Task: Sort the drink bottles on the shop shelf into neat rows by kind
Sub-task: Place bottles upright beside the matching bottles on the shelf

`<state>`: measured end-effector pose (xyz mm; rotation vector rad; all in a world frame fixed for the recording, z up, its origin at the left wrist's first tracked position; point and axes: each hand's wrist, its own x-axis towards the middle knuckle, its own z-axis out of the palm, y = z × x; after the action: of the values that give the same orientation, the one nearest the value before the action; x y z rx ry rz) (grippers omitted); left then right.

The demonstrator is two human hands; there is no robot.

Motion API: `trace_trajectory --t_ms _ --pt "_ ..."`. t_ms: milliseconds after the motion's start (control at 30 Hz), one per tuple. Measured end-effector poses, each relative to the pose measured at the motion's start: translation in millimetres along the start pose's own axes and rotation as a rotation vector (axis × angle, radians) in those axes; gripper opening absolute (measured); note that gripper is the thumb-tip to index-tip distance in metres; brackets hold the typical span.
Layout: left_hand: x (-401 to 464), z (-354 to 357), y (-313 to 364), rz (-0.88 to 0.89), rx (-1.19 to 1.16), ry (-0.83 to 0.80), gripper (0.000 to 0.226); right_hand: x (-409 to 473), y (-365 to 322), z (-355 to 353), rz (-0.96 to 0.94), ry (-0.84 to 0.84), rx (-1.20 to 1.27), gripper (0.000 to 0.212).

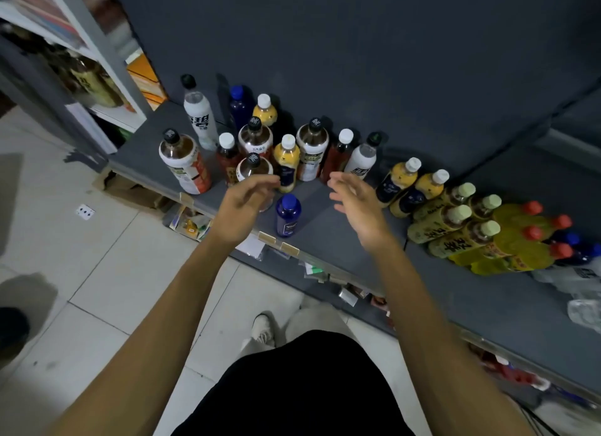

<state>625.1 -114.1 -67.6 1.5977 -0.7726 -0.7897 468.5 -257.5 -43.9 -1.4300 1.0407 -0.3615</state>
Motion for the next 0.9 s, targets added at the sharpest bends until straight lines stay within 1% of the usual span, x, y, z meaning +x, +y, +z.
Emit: trace_trajectory --t_ms 133,233,300,367,433,533,567,600,667,767,900 --pt "45 13 0 0.012 0.040 -0.072 0.027 33 9 -11 0.021 0.097 -0.003 0.024" --pt "89 23 -4 -0.015 0.092 -0.113 0.026 70 22 -24 0.060 0.182 -0.011 0.028" --pt "114 33 -9 -0.032 0.113 -0.150 0.027 95 30 -33 0.104 0.254 0.021 0.036" --pt "134 45 -14 -0.021 0.170 -0.164 0.033 118 36 -40 0.123 0.310 0.028 0.044" --pt "151 56 -17 -0.027 0.252 -0.158 0.034 142 42 -44 0.133 0.325 -0.053 0.048" --pt "170 67 -21 -0.061 0.259 -0.132 0.038 174 52 -47 0.167 0.319 -0.189 0.066" --pt "174 68 -24 -0.073 0.270 -0.126 0.038 183 55 -47 0.169 0.308 -0.223 0.068" --pt "177 68 -26 -0.095 0.272 -0.125 0.038 190 58 -47 0.175 0.311 -0.239 0.067" --pt "179 66 -27 -0.136 0.277 -0.124 0.037 194 63 -42 0.165 0.345 -0.184 0.062" --pt "178 65 -26 -0.114 0.327 -0.149 0.038 185 68 -35 0.090 0.422 -0.128 0.059" --pt "175 68 -19 -0.081 0.294 -0.169 0.041 165 62 -36 0.025 0.451 -0.186 0.058"
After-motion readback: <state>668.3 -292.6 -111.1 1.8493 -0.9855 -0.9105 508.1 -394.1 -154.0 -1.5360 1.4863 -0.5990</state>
